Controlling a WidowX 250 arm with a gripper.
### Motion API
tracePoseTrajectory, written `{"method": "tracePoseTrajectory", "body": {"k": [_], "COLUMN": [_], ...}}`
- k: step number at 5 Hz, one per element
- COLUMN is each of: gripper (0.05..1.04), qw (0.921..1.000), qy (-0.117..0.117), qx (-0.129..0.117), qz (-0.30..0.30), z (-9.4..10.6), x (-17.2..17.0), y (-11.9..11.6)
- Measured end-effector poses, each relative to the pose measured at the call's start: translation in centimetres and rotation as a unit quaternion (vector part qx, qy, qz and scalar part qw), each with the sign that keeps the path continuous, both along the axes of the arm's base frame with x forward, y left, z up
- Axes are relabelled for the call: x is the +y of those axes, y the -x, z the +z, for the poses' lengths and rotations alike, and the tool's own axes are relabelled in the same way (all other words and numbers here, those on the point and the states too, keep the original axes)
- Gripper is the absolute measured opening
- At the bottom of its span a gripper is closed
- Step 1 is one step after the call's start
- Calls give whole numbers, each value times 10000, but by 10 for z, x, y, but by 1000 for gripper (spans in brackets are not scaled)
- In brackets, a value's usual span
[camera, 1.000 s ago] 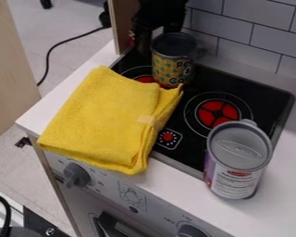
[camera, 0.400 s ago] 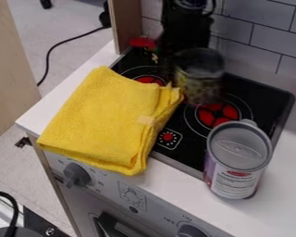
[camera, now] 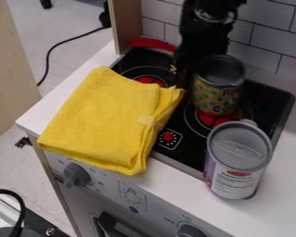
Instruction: Put the yellow green tin in the right side of the burner
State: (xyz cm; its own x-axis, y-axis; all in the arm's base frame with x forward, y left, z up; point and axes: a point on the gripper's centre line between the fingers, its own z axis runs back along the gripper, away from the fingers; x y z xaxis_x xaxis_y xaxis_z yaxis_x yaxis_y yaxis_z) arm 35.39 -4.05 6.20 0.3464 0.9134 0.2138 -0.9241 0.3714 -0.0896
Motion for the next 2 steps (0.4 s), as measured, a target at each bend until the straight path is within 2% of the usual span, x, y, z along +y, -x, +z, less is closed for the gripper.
{"method": "tracePoseTrajectory", "body": {"k": [2], "gripper": [999], "qw": [9998], "qy": [45], "qx": [-52], "qz": [-186], "z": [0], "x": [-36], "y": [6]}}
